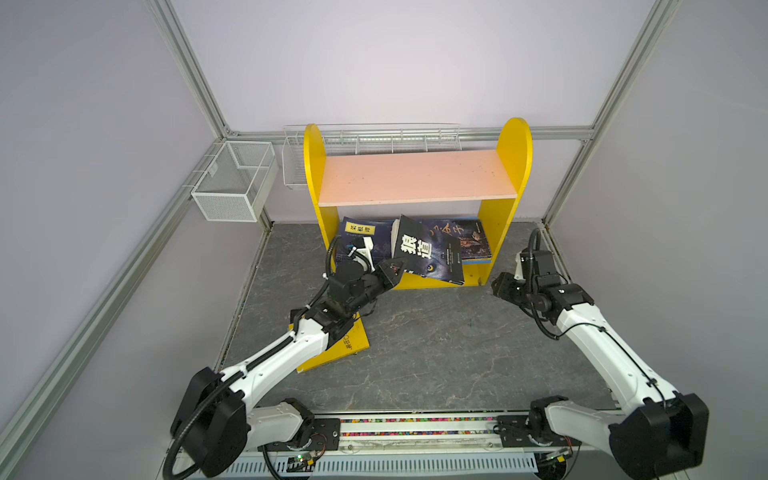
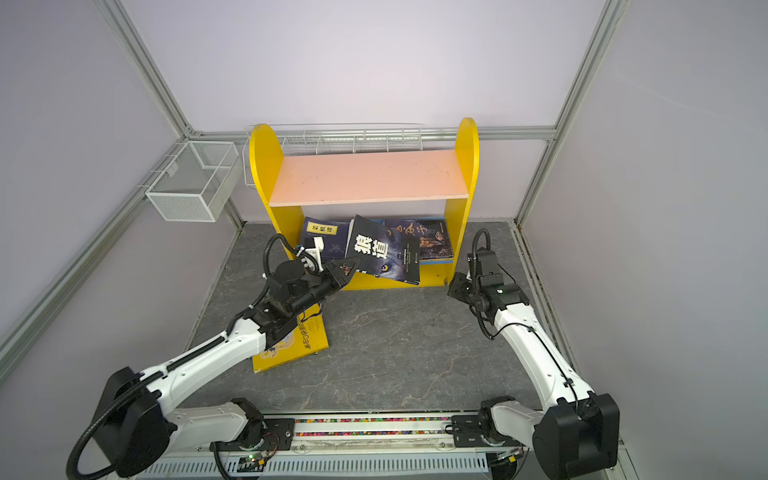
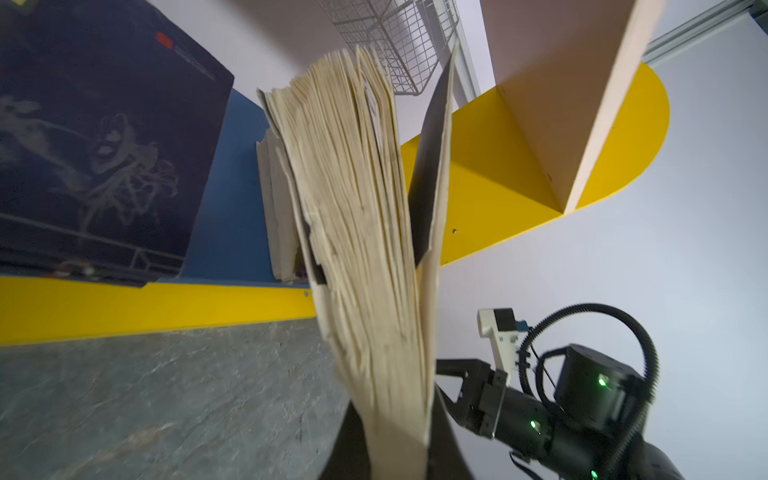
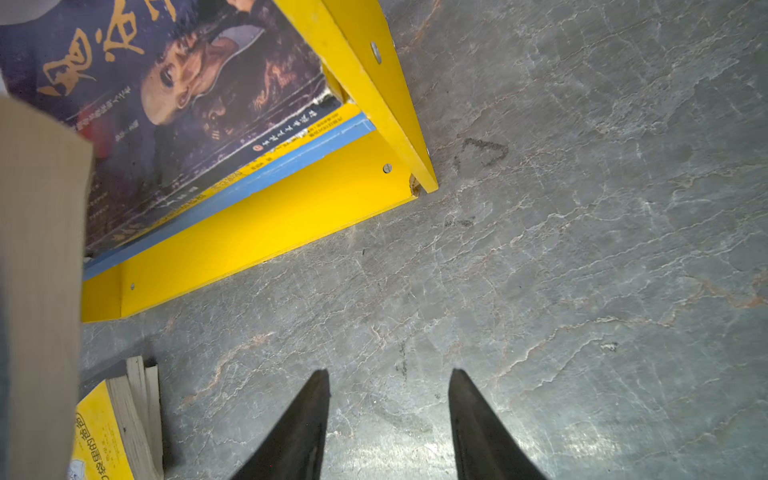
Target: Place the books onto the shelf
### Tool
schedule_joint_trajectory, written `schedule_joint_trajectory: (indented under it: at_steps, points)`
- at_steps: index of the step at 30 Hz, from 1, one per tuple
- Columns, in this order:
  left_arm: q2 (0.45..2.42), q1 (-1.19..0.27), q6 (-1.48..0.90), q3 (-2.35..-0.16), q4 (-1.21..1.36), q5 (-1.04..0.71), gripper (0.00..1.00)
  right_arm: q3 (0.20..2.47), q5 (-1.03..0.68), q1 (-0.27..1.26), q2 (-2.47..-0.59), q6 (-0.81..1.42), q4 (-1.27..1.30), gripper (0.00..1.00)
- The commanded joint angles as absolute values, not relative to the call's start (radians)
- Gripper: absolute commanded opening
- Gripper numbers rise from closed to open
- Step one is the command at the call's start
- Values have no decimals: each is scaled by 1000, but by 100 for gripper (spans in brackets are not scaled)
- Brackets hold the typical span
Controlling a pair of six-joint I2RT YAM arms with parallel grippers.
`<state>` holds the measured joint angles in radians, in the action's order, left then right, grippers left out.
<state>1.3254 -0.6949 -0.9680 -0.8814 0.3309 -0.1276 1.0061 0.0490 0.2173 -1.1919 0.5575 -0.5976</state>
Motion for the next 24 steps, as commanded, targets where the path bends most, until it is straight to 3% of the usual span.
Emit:
schedule_joint_trajectory:
  at_steps: [1,8,24]
  points:
    - [1406,-712,-961,-996,469,-40,0,1050,60,212,-1204,539,-625,50]
    - [1566,-719,-907,-1177,403,32,0,1046,52,176,-1197,535,-626,50]
    - [1864,-752,-1066,-1361,445,-28,0,1067,58,144,-1199,518,-650,50]
